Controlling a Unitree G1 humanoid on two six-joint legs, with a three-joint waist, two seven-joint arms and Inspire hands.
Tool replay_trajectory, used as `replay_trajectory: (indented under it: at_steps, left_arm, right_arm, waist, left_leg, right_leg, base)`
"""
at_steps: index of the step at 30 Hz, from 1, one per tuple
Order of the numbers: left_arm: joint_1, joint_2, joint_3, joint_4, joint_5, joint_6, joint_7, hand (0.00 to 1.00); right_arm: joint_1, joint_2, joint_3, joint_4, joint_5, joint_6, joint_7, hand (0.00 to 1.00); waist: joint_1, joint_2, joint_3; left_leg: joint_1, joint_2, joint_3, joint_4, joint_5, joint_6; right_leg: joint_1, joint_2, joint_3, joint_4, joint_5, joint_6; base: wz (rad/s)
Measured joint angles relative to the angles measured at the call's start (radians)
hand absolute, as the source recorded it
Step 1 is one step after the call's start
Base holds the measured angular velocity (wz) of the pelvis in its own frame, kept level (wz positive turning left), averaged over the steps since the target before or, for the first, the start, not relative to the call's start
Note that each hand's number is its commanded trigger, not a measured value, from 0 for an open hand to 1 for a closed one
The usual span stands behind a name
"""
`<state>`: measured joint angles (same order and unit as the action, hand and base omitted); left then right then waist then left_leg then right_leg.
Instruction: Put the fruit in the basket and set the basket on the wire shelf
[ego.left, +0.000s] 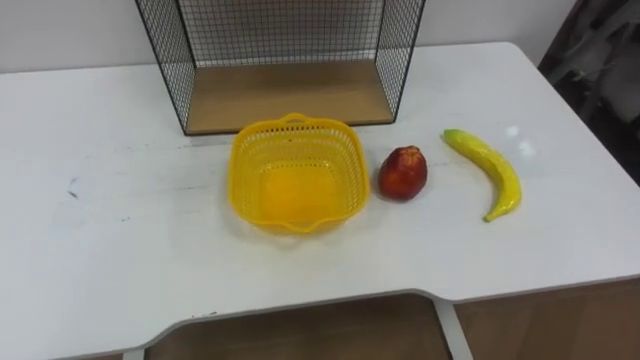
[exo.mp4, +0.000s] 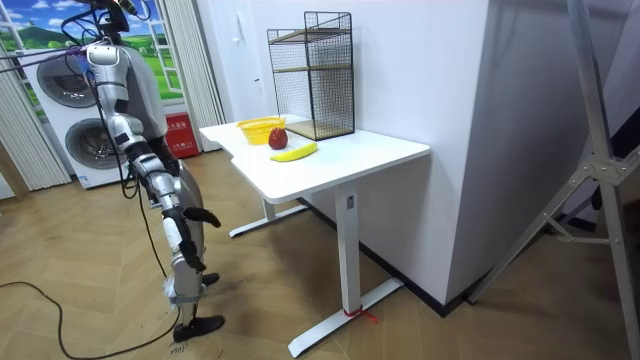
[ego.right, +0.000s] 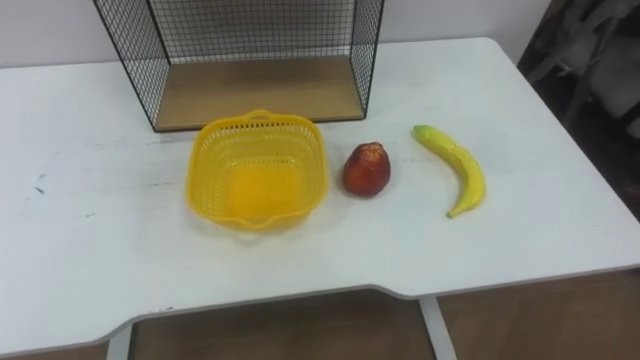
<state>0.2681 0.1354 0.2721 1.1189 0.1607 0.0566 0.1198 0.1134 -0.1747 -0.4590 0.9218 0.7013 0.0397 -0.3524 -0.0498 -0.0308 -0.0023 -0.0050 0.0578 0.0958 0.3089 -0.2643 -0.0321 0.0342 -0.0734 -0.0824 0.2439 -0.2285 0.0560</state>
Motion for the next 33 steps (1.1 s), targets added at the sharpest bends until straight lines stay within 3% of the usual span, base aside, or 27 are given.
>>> replay_trajectory:
  at_steps: [6,8,12,15,19,27,33]
  left_arm:
    - [-0.002,0.002,-0.001,-0.004,0.003,-0.034,0.026,0.0]
    - [0.003,0.003,-0.001,-0.008,-0.004,-0.037,0.026,0.0]
    - [0.007,0.007,-0.004,-0.016,-0.01,-0.037,0.026,0.0]
    - [0.006,0.008,-0.006,-0.018,-0.009,-0.058,0.025,0.0]
    - [0.005,0.013,-0.022,-0.029,0.001,-0.064,0.025,0.0]
    - [-0.003,0.022,-0.042,-0.046,0.019,-0.061,0.019,0.0]
    - [-0.003,0.025,-0.044,-0.04,0.049,-0.056,-0.012,0.0]
  right_arm:
    - [-0.047,-0.013,-0.032,-0.271,-0.044,-0.076,-0.23,0.0]
    - [-0.036,-0.013,-0.032,-0.442,-0.094,-0.087,-0.307,0.0]
    - [-0.039,-0.015,-0.026,-0.636,-0.165,-0.134,-0.37,0.0]
    - [-0.038,-0.015,-0.014,-0.745,-0.258,-0.156,-0.402,0.0]
    - [-0.032,-0.033,0.038,-0.843,-0.279,-0.185,-0.405,0.0]
    - [-0.069,-0.069,0.1,-0.942,-0.271,-0.181,-0.29,0.0]
    - [-0.134,-0.109,0.127,-0.942,-0.362,-0.171,-0.22,0.0]
  waist:
    - [0.0,0.001,0.0015]
    - [0.005,0.001,0.0022]
    - [0.006,-0.007,0.0044]
    - [0.011,-0.014,0.0071]
    - [0.03,-0.019,0.0094]
    - [0.038,-0.007,0.002]
    - [0.056,-0.012,0.006]
  left_leg:
    - [-0.039,-0.001,-0.001,0.013,0.0,0.001]
    - [-0.046,-0.001,-0.002,0.01,0.002,0.001]
    - [-0.048,-0.001,-0.002,0.008,0.002,0.001]
    - [-0.053,-0.001,-0.002,0.009,0.002,0.001]
    - [-0.062,0.001,0.007,0.011,0.002,0.001]
    - [-0.073,0.001,0.007,0.014,0.002,0.002]
    - [-0.068,0.0,-0.003,0.017,0.003,0.002]
  right_leg:
    - [-0.039,0.0,0.002,0.017,-0.001,0.001]
    - [-0.047,0.0,0.002,0.018,-0.001,0.001]
    - [-0.046,0.0,0.0,0.014,-0.001,0.001]
    - [-0.044,0.0,-0.001,0.014,-0.001,0.001]
    - [-0.054,-0.001,-0.001,0.013,0.001,0.001]
    - [-0.059,-0.004,-0.018,0.018,0.002,0.002]
    - [-0.046,-0.006,-0.038,0.016,0.002,0.001]
  base:
    - [0.0]
    - [0.02]
    - [0.0]
    - [-0.01]
    - [-0.03]
    - [0.04]
    - [0.05]
